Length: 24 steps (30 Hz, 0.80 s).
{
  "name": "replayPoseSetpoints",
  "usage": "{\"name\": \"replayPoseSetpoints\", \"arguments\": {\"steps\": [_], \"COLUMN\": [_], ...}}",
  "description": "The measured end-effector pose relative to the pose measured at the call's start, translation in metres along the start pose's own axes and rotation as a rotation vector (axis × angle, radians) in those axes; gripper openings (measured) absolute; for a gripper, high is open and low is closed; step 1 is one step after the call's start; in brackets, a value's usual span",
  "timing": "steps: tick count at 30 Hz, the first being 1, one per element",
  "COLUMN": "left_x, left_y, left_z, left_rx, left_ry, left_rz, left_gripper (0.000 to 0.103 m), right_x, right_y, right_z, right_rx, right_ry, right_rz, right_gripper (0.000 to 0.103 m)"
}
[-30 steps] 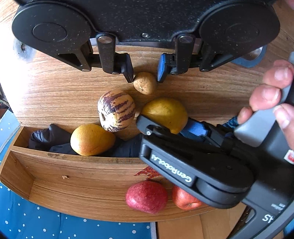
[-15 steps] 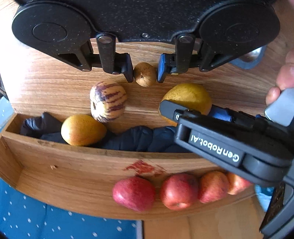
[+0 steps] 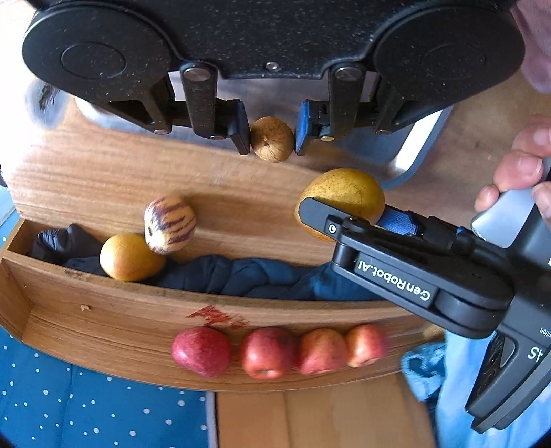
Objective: Organize fruits
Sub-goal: 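Carry brown pear and kiwi onto the tray and open both tools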
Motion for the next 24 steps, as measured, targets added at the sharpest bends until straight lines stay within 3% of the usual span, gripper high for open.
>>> {"name": "replayPoseSetpoints", "arguments": {"steps": [13,24], "left_x": [0.004,0.006], "left_y": [-0.044,-0.070], "left_z": [0.019,0.027], "left_rx": [-0.026,-0.033], "left_ry": [0.052,0.097], "left_rz": [0.048,0.074], "left_gripper": [0.063,0.064], "right_x": [-0.022,-0.030], "right_y": [-0.031,-0.052], "right_z": [0.026,0.038], "right_rx": [-0.025,-0.033], "right_ry": [0.082,0.090], "right_rz": [0.123,0.197], "right_gripper": [0.030,0.030]}}
Point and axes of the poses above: each gripper's, at about its wrist camera, not at the fingertips, and z roughly against the way its jaws point, x to its right, y to its top, the point moved 5 cm from there along -z, roughly the way its jaws point, and after that the axes turned 10 degrees about -y, right-handed, at the moved point
